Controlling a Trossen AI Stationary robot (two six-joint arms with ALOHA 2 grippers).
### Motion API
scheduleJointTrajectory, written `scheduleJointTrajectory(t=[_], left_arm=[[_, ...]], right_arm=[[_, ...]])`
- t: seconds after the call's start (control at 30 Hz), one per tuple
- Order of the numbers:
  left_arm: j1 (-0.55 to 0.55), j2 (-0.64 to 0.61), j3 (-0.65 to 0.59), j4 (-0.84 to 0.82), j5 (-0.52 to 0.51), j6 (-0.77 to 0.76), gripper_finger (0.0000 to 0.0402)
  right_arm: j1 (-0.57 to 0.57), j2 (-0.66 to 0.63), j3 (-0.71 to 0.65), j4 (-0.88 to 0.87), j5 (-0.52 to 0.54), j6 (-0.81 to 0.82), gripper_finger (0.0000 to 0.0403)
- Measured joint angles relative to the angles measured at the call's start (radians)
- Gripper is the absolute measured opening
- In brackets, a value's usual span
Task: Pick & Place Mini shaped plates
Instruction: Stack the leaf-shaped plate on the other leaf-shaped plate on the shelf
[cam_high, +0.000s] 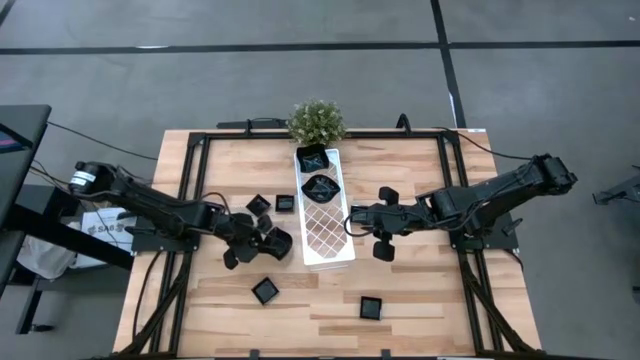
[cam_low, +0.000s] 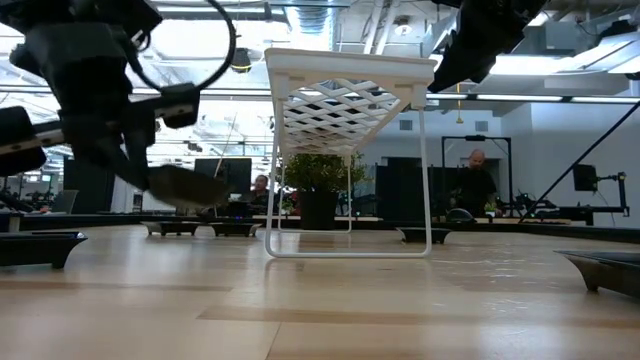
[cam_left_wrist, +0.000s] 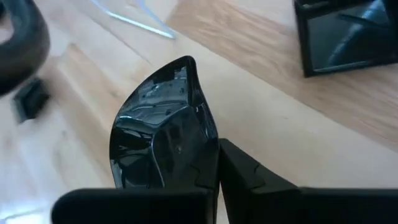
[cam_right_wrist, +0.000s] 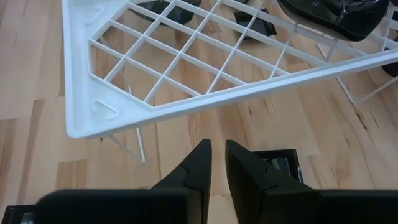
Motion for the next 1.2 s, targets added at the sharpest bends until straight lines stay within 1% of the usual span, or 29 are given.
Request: scheduleJointTrajectory(t=[0.2,0.33,0.53,0.7,0.8,0.9,1.0,1.1,1.2], left_arm=[[-0.004,-0.087,0.0,0.0,-0.076,-0.101,0.001],[-0.004,-0.149,0.0,0.0,-0.127,-0.112,0.0007],[-0.003,-0.228,0.0,0.0,-0.251,-0.2,0.001],[-0.004,-0.29,0.0,0.003,-0.367,-0.358,0.0008],[-0.003,-0.329,0.011,0.004,-0.429,-0.422,0.001],[-0.003,-0.351,0.055,0.005,-0.498,-0.462,0.0008],[-0.003,-0.356,0.12,0.006,-0.56,-0.47,0.0008],[0.009,-0.351,0.196,0.011,-0.57,-0.47,0.0012],[0.041,-0.321,0.275,0.012,-0.574,-0.479,0.0011]], right_arm=[[0.0,0.0,0.0,0.001,0.0,-0.023,0.0042],[0.0,0.0,0.0,0.008,0.0,-0.053,0.0042],[-0.001,-0.035,0.0,0.051,0.005,-0.146,0.0042],[-0.003,-0.106,0.0,0.052,0.102,-0.251,0.0042],[-0.015,-0.159,0.0,0.053,0.155,-0.319,0.0042],[-0.045,-0.204,0.0,0.052,0.163,-0.351,0.0042],[-0.081,-0.237,0.0,0.047,0.163,-0.352,0.0042],[-0.108,-0.251,0.0,0.041,0.164,-0.352,0.0042],[-0.124,-0.249,0.0,0.041,0.164,-0.352,0.0042]])
